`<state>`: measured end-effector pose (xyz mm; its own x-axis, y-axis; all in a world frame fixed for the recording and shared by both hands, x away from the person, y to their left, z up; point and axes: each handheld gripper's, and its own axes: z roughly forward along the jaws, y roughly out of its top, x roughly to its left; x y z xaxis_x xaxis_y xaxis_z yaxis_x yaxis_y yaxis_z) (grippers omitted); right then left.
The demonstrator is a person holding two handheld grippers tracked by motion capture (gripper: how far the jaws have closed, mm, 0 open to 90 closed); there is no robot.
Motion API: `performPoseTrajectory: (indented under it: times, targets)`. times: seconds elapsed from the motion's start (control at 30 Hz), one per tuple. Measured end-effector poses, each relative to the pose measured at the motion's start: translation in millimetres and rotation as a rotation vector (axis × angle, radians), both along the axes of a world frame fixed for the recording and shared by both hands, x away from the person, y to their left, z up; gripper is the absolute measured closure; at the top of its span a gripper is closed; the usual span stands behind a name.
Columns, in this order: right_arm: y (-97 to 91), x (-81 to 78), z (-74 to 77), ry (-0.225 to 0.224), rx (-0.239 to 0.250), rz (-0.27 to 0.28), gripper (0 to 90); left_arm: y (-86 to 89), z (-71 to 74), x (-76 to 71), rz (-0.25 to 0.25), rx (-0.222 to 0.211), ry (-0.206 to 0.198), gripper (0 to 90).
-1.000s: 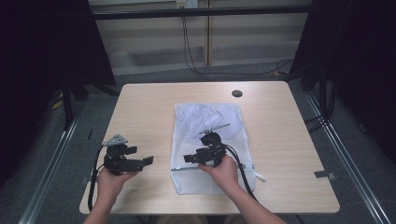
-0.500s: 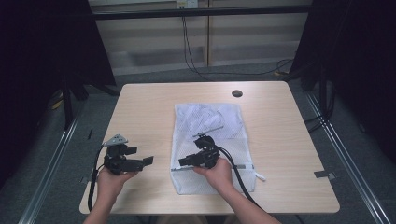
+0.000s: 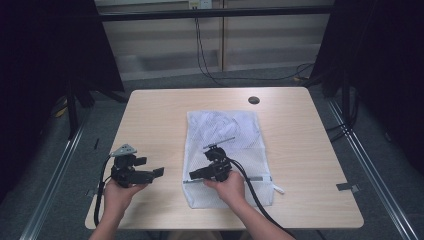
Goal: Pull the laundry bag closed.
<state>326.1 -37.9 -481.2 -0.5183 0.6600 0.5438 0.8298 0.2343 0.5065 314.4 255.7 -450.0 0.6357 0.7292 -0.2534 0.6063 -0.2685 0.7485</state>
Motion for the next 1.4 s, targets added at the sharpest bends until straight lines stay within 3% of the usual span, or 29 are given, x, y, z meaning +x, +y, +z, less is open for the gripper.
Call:
performPoseTrajectory:
  times: [0.13, 0.63, 0.93, 1.23, 1.4]
  targets:
    - [3.2, -0.8, -2.5, 0.004, -0.014, 0.009, 67.3, 0.2, 0.1, 0.0, 0.001, 0.0, -0.001, 9.9]
    - [9.8, 2.1, -10.8, 0.081, -0.031, -0.026, 66.0, -0.6, -0.3, 0.3, -0.002, 0.003, 0.002, 9.9]
    - [13.9, 4.1, -14.8, 0.098, -0.005, -0.027, 63.3, -1.3, -0.8, 0.5, -0.008, 0.003, 0.005, 9.9]
    - [17.0, 2.9, -11.9, 0.107, 0.028, -0.017, 66.1, -1.2, -0.7, 0.8, -0.004, 0.002, 0.004, 9.9]
    - [19.5, 3.6, -11.6, 0.103, 0.021, -0.013, 67.9, -1.2, -0.9, 0.7, -0.005, 0.005, 0.006, 9.9]
